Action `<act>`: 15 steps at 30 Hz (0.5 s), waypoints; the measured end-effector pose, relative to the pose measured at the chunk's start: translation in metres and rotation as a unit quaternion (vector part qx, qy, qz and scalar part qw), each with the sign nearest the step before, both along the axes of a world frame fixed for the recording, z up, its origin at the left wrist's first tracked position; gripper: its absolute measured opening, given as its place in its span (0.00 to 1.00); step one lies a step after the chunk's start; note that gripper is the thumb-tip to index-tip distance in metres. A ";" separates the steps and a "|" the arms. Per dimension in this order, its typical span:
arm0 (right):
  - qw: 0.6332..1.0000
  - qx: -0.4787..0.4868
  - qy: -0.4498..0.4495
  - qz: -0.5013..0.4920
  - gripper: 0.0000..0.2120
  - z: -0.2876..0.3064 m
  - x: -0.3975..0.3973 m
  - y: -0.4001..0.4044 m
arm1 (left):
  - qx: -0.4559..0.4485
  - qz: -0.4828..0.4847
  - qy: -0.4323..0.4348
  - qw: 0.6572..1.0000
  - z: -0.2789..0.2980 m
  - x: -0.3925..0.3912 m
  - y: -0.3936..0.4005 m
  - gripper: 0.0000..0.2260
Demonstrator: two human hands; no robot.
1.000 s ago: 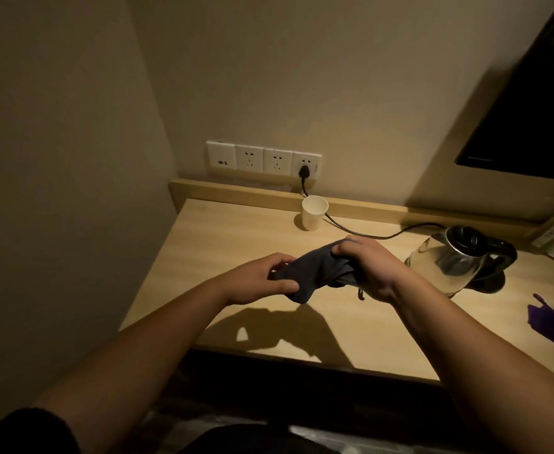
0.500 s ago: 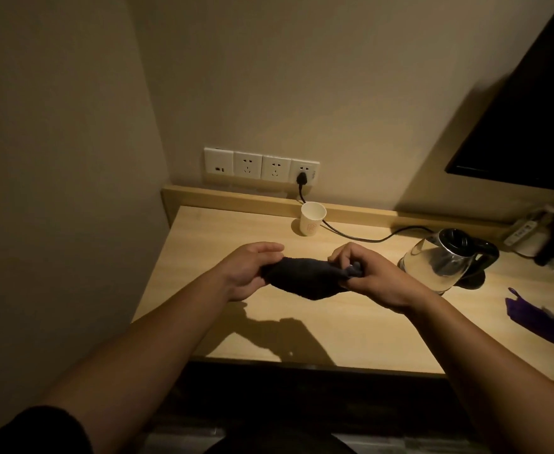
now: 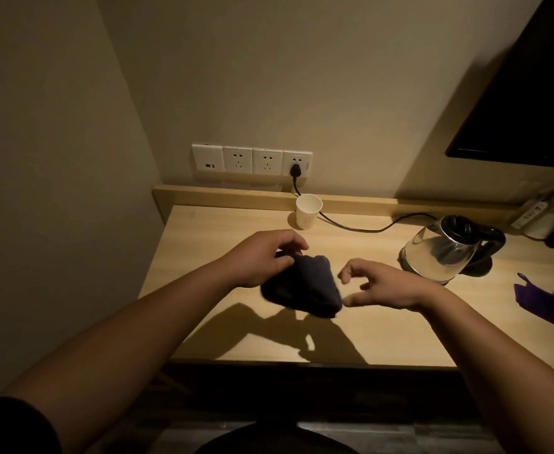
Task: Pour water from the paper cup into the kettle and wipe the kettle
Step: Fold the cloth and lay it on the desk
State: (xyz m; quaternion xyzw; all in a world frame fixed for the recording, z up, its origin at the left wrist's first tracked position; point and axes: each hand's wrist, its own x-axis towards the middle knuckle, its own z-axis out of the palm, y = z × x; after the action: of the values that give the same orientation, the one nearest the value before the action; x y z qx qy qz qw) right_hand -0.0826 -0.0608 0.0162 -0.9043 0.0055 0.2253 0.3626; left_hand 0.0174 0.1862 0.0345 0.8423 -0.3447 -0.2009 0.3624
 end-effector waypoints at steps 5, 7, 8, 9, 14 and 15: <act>0.997 0.041 -0.059 0.013 0.32 0.016 0.025 0.018 | 0.062 -0.064 -0.112 0.990 0.007 -0.007 -0.024 0.16; 0.996 0.016 -0.078 0.029 0.24 0.012 0.033 0.025 | 0.059 -0.063 -0.135 0.987 0.009 -0.007 -0.026 0.15; 0.995 0.002 -0.095 0.024 0.18 0.009 0.035 0.026 | 0.058 -0.059 -0.145 0.986 0.010 -0.006 -0.027 0.15; 0.994 -0.009 -0.108 0.012 0.13 0.008 0.036 0.025 | 0.059 -0.050 -0.148 0.986 0.011 -0.005 -0.026 0.15; 0.990 -0.040 -0.137 0.003 0.04 0.004 0.034 0.022 | 0.068 0.015 -0.101 0.992 0.011 -0.002 -0.022 0.16; 0.989 -0.051 -0.138 0.011 0.03 0.004 0.034 0.021 | 0.072 0.018 -0.091 0.993 0.010 -0.002 -0.022 0.16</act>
State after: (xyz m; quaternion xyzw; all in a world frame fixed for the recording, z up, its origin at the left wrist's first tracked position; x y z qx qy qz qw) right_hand -0.0482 -0.0397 0.0201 -0.9439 -0.0429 0.1014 0.3113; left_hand 0.0153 0.1643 0.0446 0.8870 -0.3457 -0.1413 0.2715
